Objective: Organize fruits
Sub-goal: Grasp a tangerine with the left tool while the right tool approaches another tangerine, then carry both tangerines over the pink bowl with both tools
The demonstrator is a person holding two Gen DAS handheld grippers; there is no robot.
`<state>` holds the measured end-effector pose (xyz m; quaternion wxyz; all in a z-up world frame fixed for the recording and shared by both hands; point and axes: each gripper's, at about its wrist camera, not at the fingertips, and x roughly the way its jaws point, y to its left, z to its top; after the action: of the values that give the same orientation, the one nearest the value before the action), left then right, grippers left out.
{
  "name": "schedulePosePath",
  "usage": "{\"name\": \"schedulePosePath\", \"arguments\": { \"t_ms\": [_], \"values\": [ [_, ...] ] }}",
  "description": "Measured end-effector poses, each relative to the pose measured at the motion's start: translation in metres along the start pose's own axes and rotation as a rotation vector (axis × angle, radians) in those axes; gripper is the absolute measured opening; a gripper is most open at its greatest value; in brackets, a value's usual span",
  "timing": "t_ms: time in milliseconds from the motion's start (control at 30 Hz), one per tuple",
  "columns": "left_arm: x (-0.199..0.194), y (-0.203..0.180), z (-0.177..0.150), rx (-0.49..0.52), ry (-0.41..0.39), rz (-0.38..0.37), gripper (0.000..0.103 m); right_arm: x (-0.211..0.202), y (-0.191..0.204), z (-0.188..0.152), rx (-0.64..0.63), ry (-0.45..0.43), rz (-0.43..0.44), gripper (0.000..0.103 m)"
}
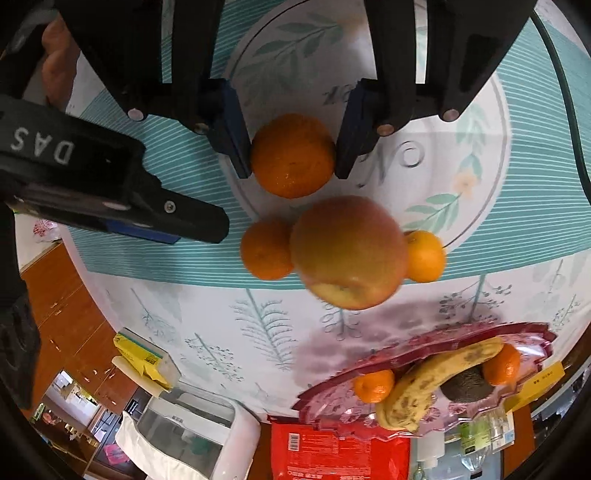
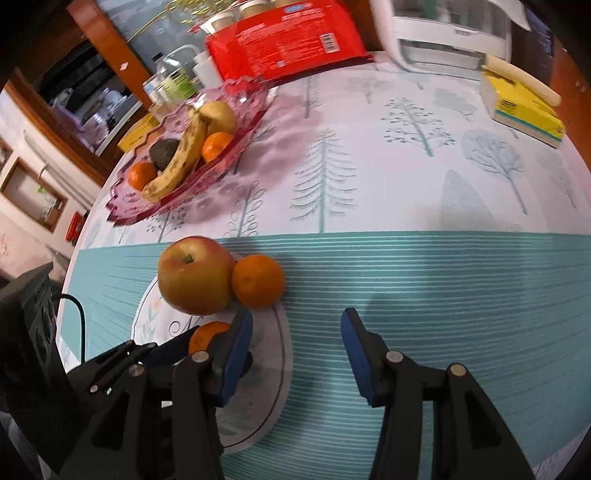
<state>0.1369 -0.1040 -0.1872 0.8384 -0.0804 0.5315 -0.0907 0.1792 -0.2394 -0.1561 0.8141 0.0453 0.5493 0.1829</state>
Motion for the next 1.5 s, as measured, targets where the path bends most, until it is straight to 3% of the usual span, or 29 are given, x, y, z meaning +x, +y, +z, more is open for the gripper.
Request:
{"name": "schedulePosePath", "arguments": {
  "t_ms": [200, 433, 633, 767, 1167, 1500],
  "values": [
    [-0.011, 0.025, -0.003, -0.046, 0.001, 0.033, 0.044, 0.021, 0.019, 0.007, -0.135, 0.037, 0.029, 0.051],
    [-0.019, 0.050, -0.002, -0.113, -0.004, 0.066, 0.044, 0.036, 0.031, 0.015, -0.327, 0.028, -0.009, 0.051],
    [-0.019, 0.062, -0.003, -0.139, 0.000, 0.079, 0.044, 0.040, 0.024, 0.022, -0.396, 0.020, 0.047, 0.050],
    [-0.019, 0.065, -0.003, -0.154, 0.004, 0.080, 0.044, 0.042, 0.021, 0.024, -0.385, 0.032, 0.116, 0.039],
    [-0.039, 0.063, -0.003, -0.136, -0.027, 0.093, 0.044, 0.004, 0.022, 0.000, -0.280, -0.040, 0.102, 0.038],
    [-0.100, 0.061, 0.010, -0.092, -0.093, 0.101, 0.044, -0.058, 0.043, -0.011, -0.183, -0.139, 0.113, 0.038]
  ]
}}
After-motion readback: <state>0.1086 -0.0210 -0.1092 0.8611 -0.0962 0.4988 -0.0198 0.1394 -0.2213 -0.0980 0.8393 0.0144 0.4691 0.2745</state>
